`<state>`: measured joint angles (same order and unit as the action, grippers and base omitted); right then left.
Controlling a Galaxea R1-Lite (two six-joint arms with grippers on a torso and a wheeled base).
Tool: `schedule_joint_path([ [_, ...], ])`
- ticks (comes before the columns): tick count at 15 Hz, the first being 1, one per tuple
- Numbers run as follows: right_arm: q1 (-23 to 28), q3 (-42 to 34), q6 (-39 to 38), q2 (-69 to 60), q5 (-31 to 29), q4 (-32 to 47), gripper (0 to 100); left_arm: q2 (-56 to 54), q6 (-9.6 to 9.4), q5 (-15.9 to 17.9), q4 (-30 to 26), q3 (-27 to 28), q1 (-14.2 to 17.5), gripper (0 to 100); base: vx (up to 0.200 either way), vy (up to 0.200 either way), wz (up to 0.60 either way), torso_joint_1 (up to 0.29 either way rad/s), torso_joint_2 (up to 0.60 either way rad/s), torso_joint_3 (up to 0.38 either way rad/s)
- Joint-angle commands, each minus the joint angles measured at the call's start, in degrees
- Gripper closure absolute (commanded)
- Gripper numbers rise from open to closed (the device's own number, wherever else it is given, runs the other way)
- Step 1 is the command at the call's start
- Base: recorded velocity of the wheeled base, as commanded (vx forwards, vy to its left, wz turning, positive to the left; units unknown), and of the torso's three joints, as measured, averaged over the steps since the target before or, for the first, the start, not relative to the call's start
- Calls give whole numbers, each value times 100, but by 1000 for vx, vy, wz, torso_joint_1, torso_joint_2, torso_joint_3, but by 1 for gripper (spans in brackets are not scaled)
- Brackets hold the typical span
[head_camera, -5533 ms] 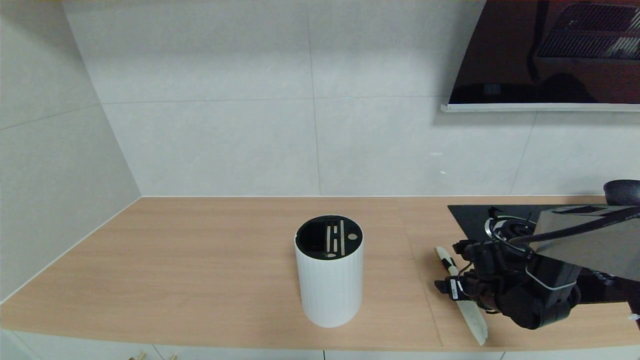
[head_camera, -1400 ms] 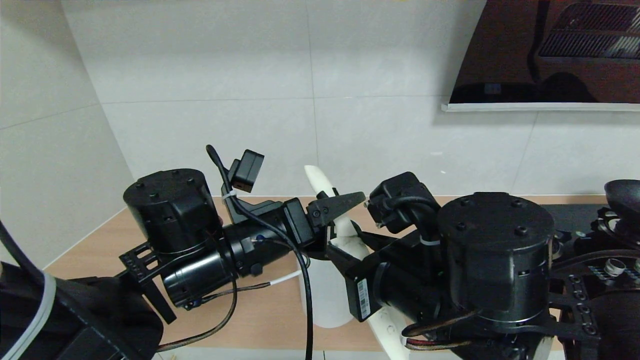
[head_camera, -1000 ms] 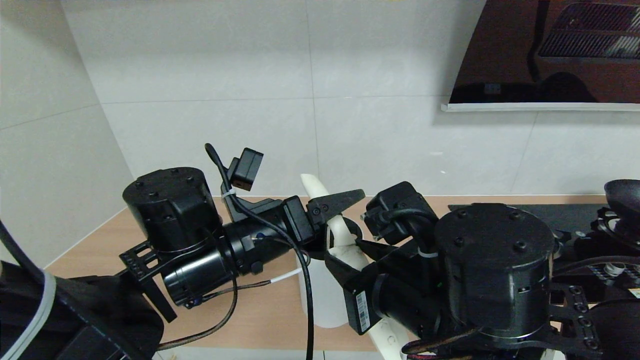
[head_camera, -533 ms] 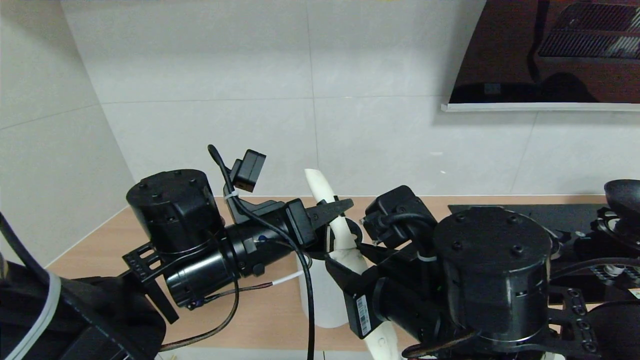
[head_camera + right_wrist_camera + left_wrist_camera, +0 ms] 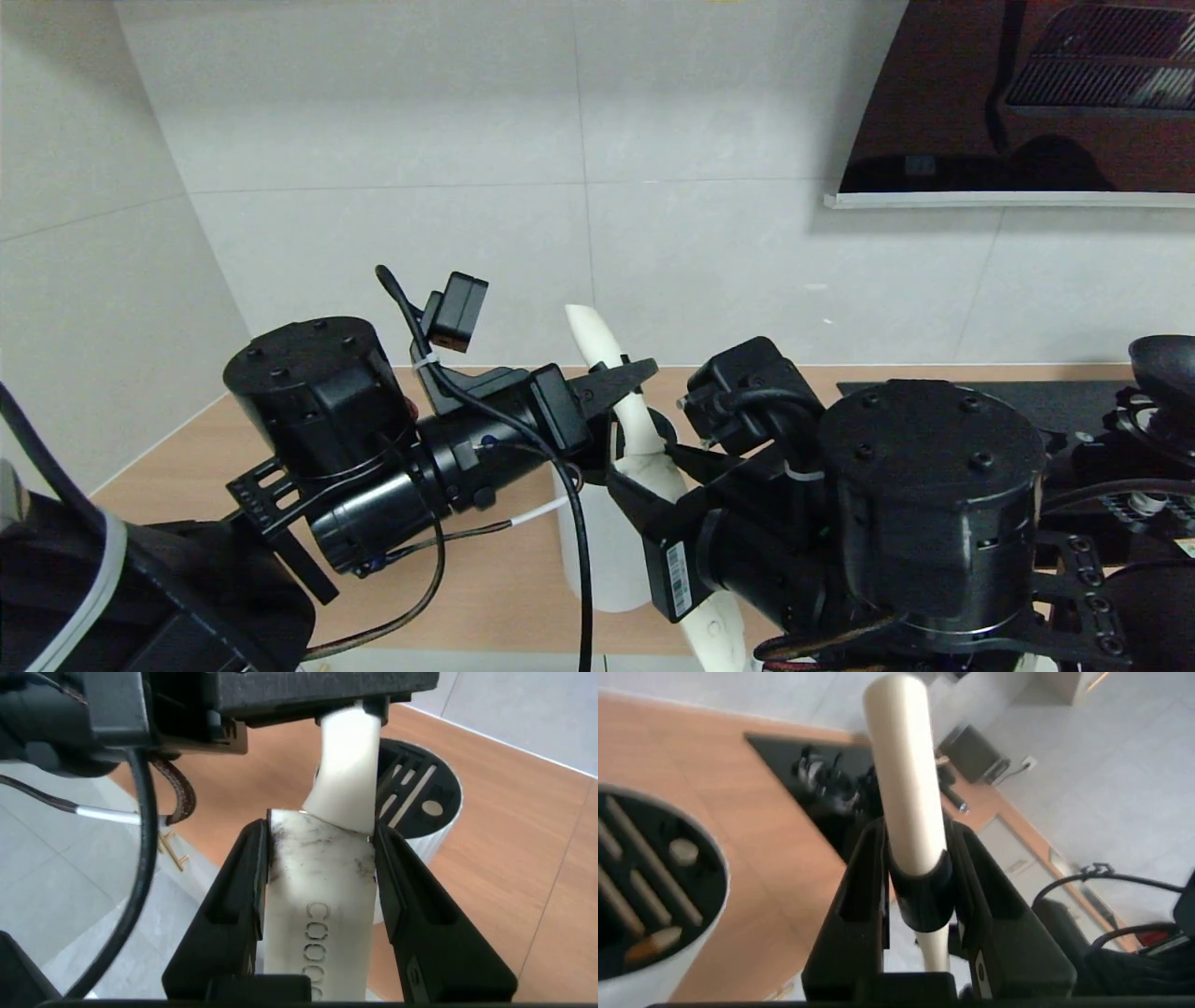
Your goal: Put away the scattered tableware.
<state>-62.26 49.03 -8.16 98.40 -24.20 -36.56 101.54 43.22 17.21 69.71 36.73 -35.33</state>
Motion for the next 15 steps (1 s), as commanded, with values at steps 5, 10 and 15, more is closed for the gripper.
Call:
schedule_joint_path([
  [5, 3, -8, -2, -5, 3, 17, 100, 7, 11, -51, 61, -8, -18, 100, 0, 0, 0, 0, 0, 0],
  [10, 3, 1, -2, -5, 3, -62, 0, 95, 3, -51, 43, -52, -115, 100, 0, 0, 0, 0, 0, 0],
  [15, 126, -25, 25, -199, -6, -158, 0, -11, -24, -113, 26, 10, -97, 100, 0, 0, 0, 0, 0, 0],
])
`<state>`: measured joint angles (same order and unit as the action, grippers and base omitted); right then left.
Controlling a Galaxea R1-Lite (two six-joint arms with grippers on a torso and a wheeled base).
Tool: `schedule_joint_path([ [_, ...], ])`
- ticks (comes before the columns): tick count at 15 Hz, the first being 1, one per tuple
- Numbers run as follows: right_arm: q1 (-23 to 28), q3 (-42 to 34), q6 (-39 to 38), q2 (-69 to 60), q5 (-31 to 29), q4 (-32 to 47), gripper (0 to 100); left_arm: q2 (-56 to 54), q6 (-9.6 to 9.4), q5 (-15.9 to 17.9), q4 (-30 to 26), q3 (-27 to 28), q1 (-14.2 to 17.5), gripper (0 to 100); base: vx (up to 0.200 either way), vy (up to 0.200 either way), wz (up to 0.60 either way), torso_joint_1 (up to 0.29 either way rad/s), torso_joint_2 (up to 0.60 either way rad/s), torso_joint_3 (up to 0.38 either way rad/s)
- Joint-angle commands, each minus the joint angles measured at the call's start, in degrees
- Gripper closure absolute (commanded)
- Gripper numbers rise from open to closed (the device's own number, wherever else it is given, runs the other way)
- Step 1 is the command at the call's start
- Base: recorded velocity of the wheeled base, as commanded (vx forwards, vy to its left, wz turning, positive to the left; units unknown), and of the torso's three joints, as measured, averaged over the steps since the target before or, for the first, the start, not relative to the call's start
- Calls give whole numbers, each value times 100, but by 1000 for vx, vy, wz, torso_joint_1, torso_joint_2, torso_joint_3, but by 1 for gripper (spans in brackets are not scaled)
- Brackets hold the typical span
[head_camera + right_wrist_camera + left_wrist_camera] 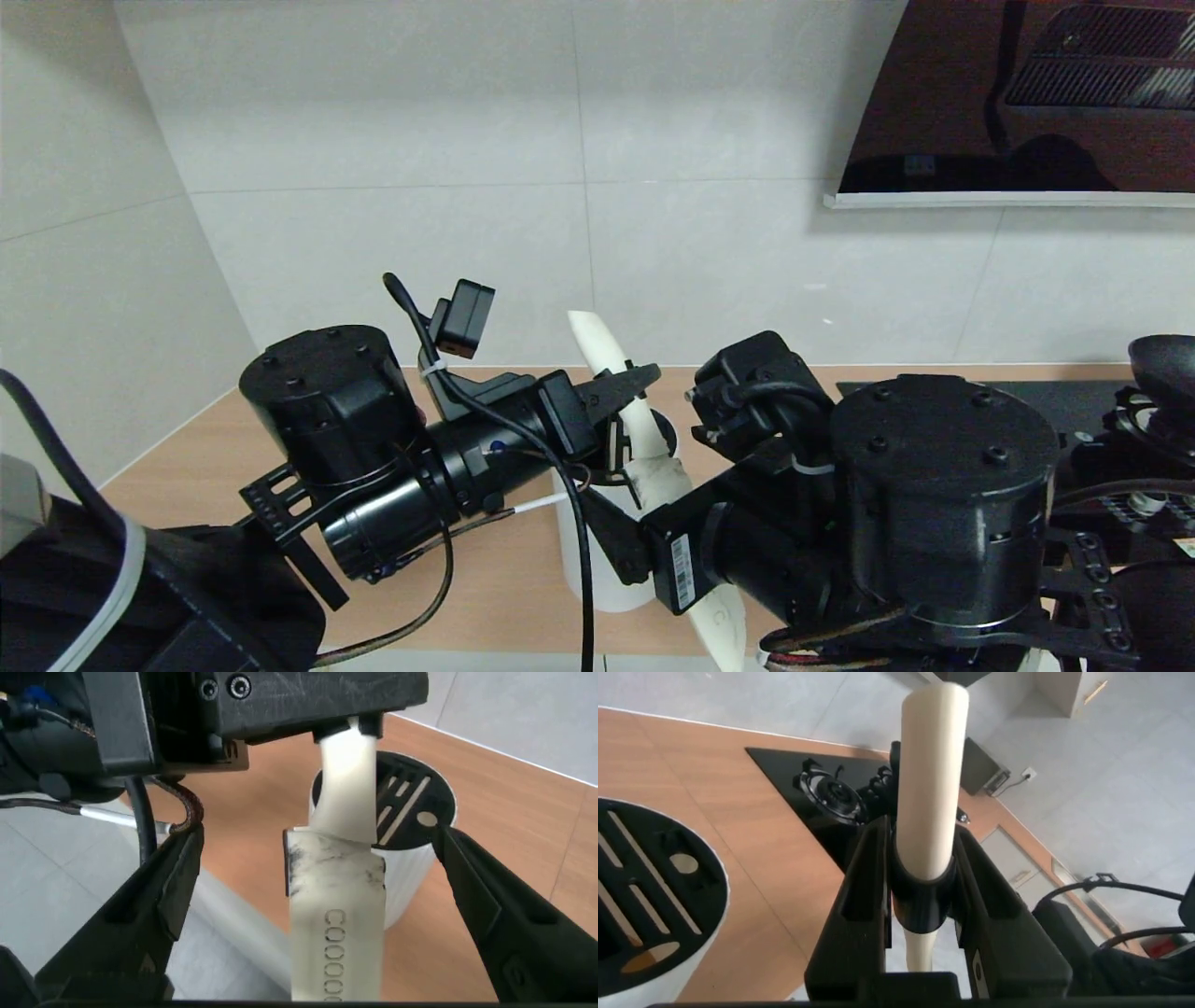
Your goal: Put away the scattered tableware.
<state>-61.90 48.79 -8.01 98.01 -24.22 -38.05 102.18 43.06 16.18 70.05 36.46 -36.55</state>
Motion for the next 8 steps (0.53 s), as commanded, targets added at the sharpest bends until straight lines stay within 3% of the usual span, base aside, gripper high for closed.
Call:
schedule_joint_path([
  [1, 214, 17, 19, -274, 14, 17, 0, -172, -17, -18, -53, 72, 69, 100, 0, 0, 0, 0, 0, 0],
  [2, 363, 17, 27, -432, 23, 43, 0, -304, -87, -53, -237, 177, 139, 100, 0, 0, 0, 0, 0, 0],
  [4, 820, -97, 36, -775, 49, 43, 0, -735, -210, -510, -940, 625, 297, 100, 0, 0, 0, 0, 0, 0],
  [7, 1778, -141, 63, -1460, 383, 219, 0, -1499, -421, -1389, -2663, 1636, 429, 100, 0, 0, 0, 0, 0, 0],
  [8, 2262, -115, 54, -1540, 708, 447, 0, -1631, -641, -1741, -3375, 2032, 429, 100, 0, 0, 0, 0, 0, 0],
])
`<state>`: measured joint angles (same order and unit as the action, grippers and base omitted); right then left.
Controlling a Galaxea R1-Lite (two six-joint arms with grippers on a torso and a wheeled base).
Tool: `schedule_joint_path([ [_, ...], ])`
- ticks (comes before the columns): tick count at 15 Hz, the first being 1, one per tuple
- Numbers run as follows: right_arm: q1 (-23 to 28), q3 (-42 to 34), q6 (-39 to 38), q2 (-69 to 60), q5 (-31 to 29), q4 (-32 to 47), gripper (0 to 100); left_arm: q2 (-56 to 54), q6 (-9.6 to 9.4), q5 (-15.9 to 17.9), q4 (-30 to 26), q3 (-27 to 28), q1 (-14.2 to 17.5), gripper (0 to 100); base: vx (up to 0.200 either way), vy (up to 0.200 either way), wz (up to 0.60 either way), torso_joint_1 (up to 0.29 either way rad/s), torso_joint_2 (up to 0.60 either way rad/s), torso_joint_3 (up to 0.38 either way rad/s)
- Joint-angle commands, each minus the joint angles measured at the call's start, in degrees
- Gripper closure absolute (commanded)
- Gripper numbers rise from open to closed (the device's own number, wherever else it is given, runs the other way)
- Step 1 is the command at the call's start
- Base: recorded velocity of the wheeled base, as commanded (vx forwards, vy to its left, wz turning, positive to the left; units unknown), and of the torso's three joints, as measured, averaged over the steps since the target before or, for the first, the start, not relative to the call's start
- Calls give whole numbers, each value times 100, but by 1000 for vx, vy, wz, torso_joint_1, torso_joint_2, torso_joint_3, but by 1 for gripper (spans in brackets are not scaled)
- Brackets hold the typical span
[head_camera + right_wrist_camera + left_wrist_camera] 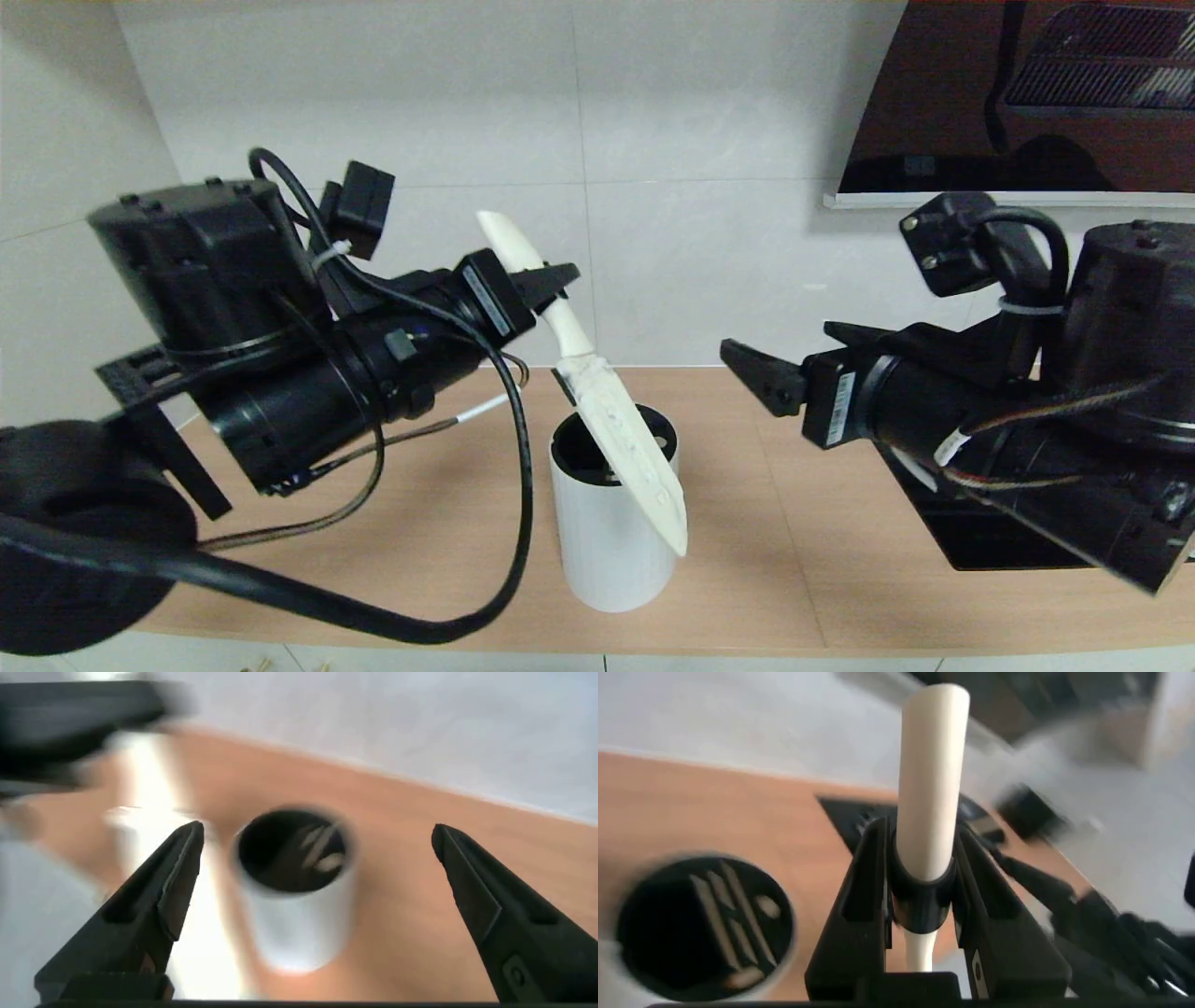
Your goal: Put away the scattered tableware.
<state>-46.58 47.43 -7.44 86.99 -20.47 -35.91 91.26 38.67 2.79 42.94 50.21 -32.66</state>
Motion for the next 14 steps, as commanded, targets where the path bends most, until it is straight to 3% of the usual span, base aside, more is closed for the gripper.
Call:
schedule_joint_path([
  [1, 1178, 3, -12, -437, 588, 427, 0, -592, -360, -657, -1393, 1052, 40, 100, 0, 0, 0, 0, 0, 0],
  [2, 1309, -15, -21, -429, 649, 480, 0, -618, -395, -719, -1657, 1210, 31, 100, 0, 0, 0, 0, 0, 0],
  [3, 1555, -129, -214, -429, 684, 577, 0, -741, -606, -789, -2492, 1641, -4, 100, 0, 0, 0, 0, 0, 0],
  [4, 1555, -314, -355, -464, 684, 568, 0, -829, -879, -807, -2747, 1702, -4, 100, 0, 0, 0, 0, 0, 0],
  [9, 1520, -577, -337, -754, 649, 612, 0, -943, -1248, -1228, -2738, 1465, -83, 100, 0, 0, 0, 0, 0, 0],
  [11, 1520, -692, -329, -895, 614, 612, 0, -557, -1450, -2169, -2738, 1641, -355, 100, 0, 0, 0, 0, 0, 0],
  [12, 1520, -700, -329, -956, 605, 612, 0, -187, -1494, -2995, -2738, 1896, -575, 100, 0, 0, 0, 0, 0, 0],
  [14, 1520, -709, -320, -930, 605, 612, 0, 155, -1547, -3505, -2720, 2010, -751, 100, 0, 0, 0, 0, 0, 0],
])
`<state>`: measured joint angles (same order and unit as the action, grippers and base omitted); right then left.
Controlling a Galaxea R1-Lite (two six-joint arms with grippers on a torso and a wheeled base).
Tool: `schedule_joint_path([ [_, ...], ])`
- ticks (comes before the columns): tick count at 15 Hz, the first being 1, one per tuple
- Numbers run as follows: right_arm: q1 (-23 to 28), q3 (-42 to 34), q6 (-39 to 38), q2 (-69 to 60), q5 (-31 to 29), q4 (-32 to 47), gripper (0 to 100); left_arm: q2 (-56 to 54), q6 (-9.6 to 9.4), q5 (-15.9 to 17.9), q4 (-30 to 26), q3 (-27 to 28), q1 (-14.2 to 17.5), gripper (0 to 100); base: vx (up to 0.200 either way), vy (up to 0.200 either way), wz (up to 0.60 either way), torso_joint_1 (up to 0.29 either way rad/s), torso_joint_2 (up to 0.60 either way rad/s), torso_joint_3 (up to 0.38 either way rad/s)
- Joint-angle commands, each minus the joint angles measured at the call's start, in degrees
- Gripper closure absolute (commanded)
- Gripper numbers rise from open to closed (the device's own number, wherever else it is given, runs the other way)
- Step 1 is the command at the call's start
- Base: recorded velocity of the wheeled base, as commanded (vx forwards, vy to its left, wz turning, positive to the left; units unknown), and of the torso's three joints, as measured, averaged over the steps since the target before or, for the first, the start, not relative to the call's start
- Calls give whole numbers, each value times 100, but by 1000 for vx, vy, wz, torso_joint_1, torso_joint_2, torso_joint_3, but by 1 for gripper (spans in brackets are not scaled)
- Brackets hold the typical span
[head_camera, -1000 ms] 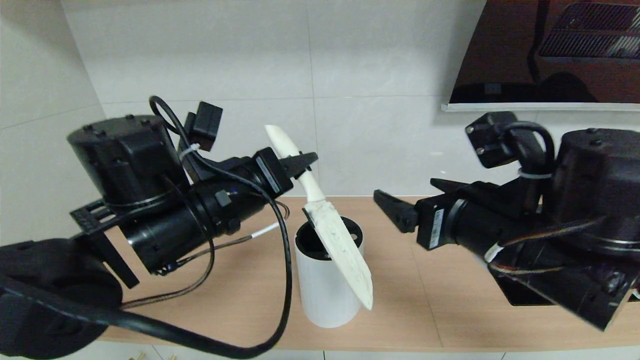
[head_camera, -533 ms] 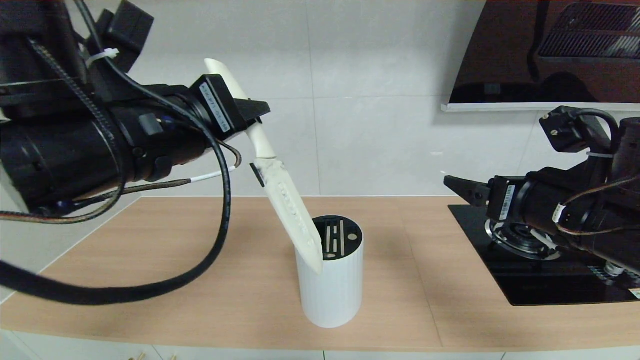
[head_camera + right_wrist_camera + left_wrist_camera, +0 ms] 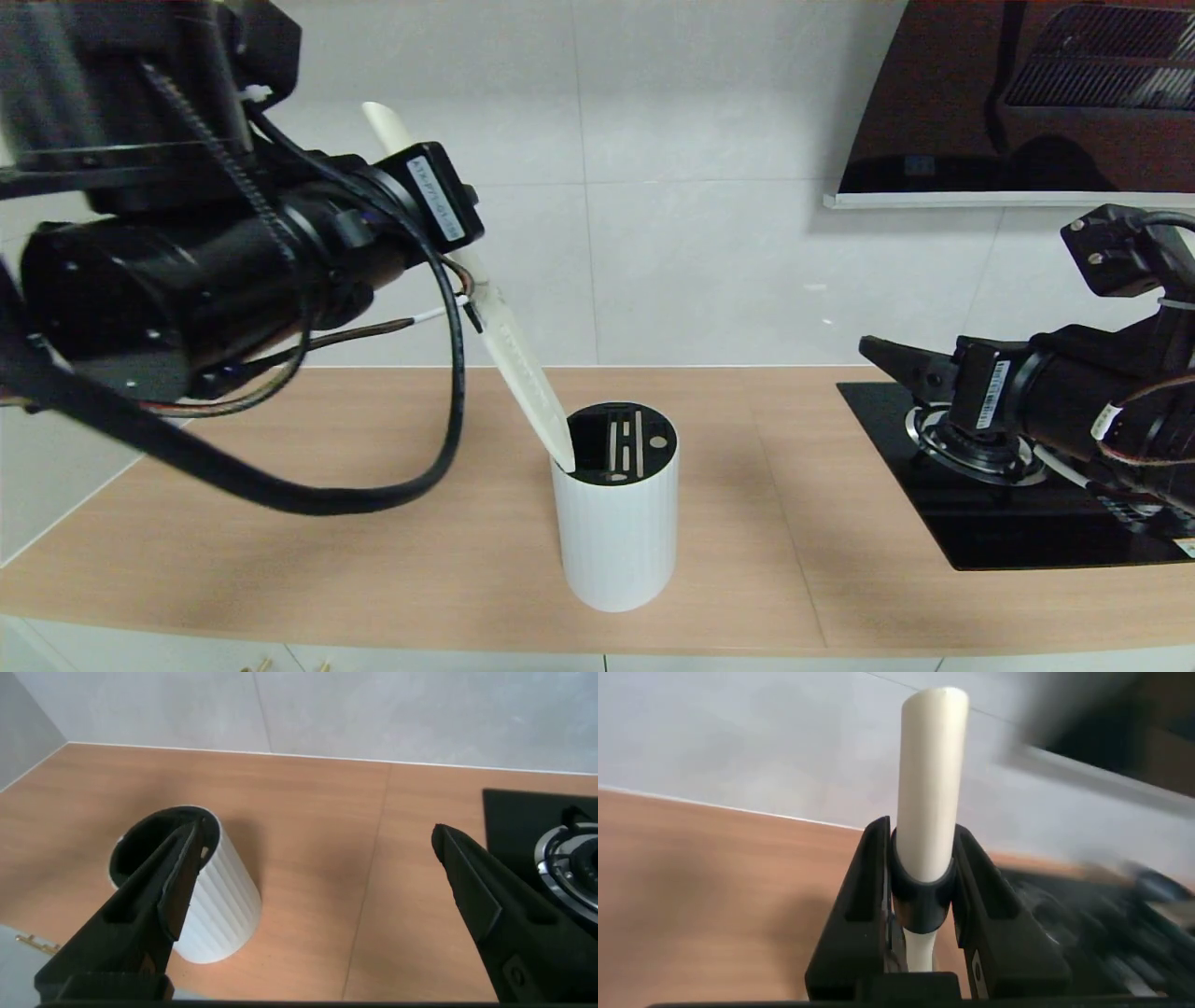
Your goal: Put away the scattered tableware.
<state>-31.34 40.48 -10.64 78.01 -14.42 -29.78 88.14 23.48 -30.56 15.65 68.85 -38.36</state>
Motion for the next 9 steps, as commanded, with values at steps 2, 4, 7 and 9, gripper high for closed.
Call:
schedule_joint_path([
  [2, -21, -23, 1, 30, 1, -1, 0, 678, -115, -292, 307, 111, -189, 100, 0, 0, 0, 0, 0, 0],
  [4, -56, -41, 1, 57, -8, -1, 0, 845, -326, -530, 878, 111, -145, 100, 0, 0, 0, 0, 0, 0],
  [7, -100, -58, 1, 57, -8, -1, 0, 960, -731, -635, 1397, -162, -84, 100, 0, 0, 0, 0, 0, 0],
  [9, -144, -85, 1, 65, -8, -1, 0, 1302, -1153, -758, 2179, -381, -75, 100, 0, 0, 0, 0, 0, 0],
])
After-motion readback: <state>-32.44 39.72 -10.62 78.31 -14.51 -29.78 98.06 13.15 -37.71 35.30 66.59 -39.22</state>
